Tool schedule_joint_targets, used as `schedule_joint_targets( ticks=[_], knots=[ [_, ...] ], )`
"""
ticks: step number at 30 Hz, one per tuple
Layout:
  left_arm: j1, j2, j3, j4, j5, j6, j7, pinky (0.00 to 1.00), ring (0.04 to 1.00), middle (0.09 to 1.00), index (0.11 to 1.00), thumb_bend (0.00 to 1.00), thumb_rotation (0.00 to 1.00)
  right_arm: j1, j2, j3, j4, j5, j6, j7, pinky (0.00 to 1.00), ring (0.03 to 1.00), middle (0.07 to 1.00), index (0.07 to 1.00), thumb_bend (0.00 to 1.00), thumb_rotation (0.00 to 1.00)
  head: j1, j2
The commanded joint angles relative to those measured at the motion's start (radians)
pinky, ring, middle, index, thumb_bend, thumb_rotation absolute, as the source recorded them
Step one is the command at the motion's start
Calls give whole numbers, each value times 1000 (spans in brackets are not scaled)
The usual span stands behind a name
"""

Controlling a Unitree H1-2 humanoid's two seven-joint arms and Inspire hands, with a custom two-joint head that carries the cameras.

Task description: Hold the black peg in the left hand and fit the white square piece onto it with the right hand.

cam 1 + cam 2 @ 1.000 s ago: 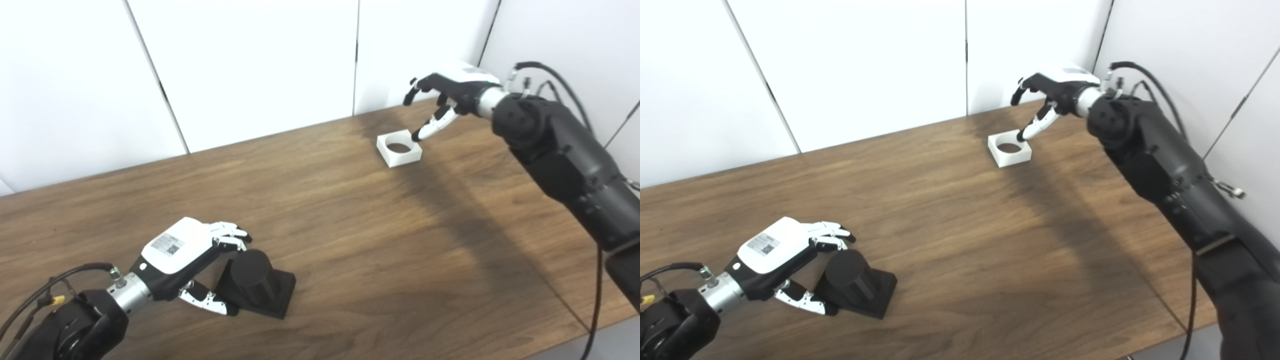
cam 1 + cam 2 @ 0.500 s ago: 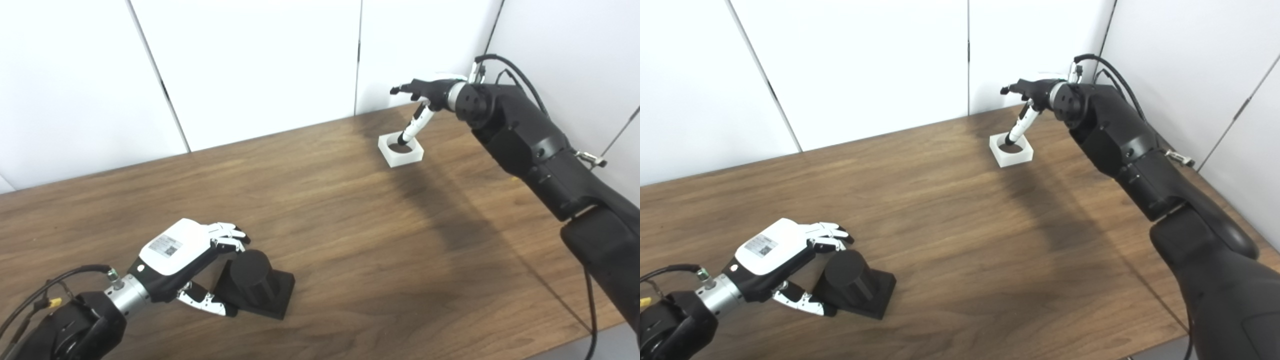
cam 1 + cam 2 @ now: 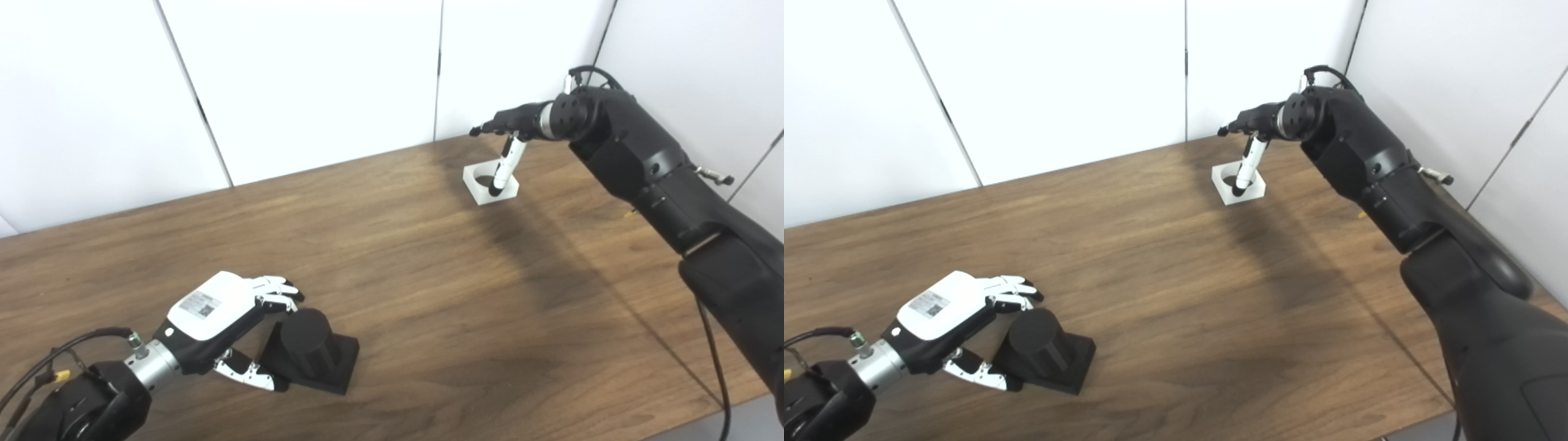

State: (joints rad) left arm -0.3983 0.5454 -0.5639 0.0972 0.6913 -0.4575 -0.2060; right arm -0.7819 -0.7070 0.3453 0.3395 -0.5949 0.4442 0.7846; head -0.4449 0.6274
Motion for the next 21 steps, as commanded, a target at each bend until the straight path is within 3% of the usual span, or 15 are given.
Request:
schedule_joint_targets(
  ticks=[1, 8, 21],
  knots=[
    [33, 32, -22, 21, 51, -3, -71, 683, 849, 809, 488, 524, 58, -62, -32, -7, -13, 10, 3, 11, 849, 985, 1000, 974, 767, 167, 6, 4],
    [38, 33, -17, 20, 52, 0, -74, 692, 855, 812, 488, 524, 58, -62, -40, 3, -5, 18, 9, 33, 867, 1000, 1000, 987, 811, 242, 8, 5],
    [43, 30, -13, 18, 46, 4, -82, 687, 860, 817, 489, 524, 58, -30, -36, 8, 23, 35, -10, 16, 916, 1000, 1000, 963, 844, 169, 22, 11]
  ],
)
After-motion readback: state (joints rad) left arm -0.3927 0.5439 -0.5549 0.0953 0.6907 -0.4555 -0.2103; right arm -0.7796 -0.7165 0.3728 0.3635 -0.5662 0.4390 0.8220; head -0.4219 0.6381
